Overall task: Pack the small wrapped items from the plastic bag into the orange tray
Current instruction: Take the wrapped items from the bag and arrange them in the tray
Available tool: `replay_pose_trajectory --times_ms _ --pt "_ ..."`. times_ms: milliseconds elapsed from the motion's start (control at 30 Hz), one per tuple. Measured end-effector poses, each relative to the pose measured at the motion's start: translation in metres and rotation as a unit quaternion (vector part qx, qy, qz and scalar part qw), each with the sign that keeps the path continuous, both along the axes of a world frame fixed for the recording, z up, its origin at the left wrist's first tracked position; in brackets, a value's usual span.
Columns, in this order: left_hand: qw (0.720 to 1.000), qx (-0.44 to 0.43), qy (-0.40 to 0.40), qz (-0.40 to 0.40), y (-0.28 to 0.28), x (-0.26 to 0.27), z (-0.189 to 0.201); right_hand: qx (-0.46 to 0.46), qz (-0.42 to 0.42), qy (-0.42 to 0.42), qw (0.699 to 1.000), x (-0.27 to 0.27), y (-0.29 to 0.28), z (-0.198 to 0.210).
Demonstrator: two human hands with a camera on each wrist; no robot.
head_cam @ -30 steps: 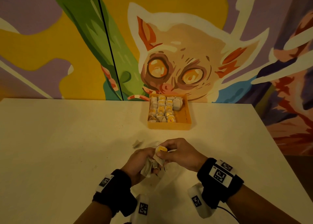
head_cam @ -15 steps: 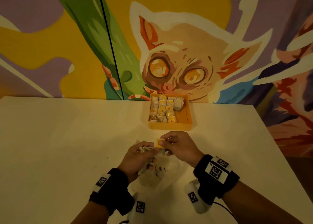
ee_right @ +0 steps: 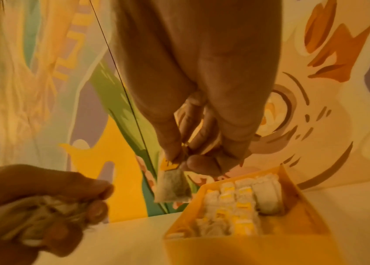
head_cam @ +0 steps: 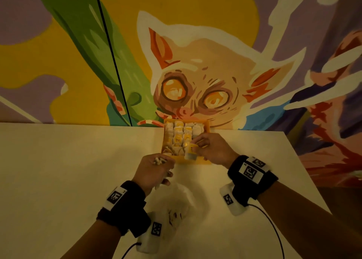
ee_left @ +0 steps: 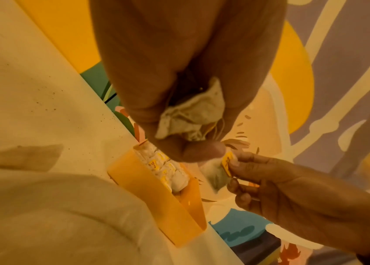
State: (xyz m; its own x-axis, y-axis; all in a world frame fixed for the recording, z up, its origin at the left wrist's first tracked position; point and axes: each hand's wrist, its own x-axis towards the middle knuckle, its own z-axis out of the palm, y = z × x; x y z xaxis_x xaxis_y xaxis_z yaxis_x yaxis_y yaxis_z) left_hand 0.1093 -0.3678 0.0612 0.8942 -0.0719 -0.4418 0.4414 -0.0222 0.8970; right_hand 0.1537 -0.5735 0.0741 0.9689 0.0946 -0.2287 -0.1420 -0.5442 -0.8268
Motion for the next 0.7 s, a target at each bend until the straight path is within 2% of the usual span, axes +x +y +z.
replay_pose_trajectory --times_ms 133,267,533,700 --pt "0.999 -0.005 0.027 0.023 -0.003 0.023 -0.004 -0.112 -0.018 0.003 0.994 0.043 -0.024 -0.008" --pt "0.997 -0.034 0.061 0.036 -0.003 0.039 -0.007 -0.176 -0.019 0.016 0.984 0.080 -0.032 -0.024" --pt "0.986 -0.106 0.112 0.064 0.006 0.056 -0.020 -0.268 0.012 0.070 0.961 0.140 -0.034 -0.072" --pt "0.975 -0.158 0.132 0.079 0.010 0.054 -0.024 -0.296 -0.033 0.040 0.954 0.150 -0.031 -0.089"
